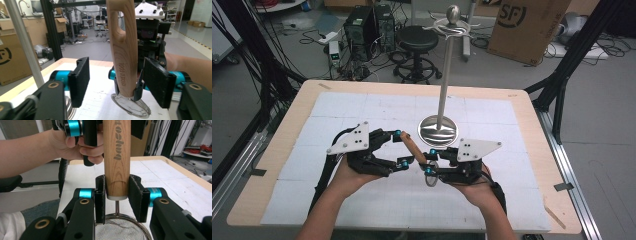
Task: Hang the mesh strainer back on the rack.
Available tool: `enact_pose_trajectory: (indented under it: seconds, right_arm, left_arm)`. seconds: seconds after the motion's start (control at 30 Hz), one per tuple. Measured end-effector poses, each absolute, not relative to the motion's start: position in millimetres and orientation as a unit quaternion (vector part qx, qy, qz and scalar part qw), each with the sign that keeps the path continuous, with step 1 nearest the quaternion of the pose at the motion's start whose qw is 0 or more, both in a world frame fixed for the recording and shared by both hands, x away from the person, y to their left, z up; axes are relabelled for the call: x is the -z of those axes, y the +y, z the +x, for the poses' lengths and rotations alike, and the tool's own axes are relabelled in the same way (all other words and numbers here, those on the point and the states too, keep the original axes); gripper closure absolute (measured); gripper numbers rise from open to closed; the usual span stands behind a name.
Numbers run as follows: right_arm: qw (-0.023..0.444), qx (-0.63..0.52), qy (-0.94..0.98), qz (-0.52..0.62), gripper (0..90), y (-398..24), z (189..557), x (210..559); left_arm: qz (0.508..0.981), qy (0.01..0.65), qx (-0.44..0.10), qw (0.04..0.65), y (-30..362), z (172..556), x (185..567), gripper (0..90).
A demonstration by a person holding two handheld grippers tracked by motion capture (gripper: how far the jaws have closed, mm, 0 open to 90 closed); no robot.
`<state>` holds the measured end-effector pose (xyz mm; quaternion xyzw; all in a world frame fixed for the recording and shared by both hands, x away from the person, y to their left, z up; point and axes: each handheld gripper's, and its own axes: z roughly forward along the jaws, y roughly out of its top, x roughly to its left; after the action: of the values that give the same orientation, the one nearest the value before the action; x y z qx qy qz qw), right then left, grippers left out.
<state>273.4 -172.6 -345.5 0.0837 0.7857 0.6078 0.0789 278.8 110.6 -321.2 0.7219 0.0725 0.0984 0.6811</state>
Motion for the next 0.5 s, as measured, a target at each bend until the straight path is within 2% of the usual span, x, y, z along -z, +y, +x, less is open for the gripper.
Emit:
enact_pose_trajectory:
  seconds: [0.13, 0.23, 0.4, 0.5]
  right_arm:
    - [0.076, -0.607, 0.787, 0.08, 68.6, -169.6, 273.7, 346.3]
    - [0.074, -0.609, 0.786, 0.079, 68.6, -168.6, 274.0, 346.7]
    - [0.075, -0.612, 0.783, 0.082, 68.6, -167.6, 274.6, 347.3]
    - [0.074, -0.616, 0.781, 0.079, 68.6, -167.3, 274.5, 347.4]
  left_arm:
    - [0.72, 0.064, -0.099, 0.684, 110.4, 279.2, 320.7, 48.3]
    - [0.72, 0.063, -0.098, 0.685, 110.0, 279.2, 320.8, 50.3]
    - [0.716, 0.055, -0.097, 0.69, 109.9, 279.0, 320.5, 60.2]
    - [0.716, 0.057, -0.093, 0.69, 108.7, 279.1, 321.1, 60.6]
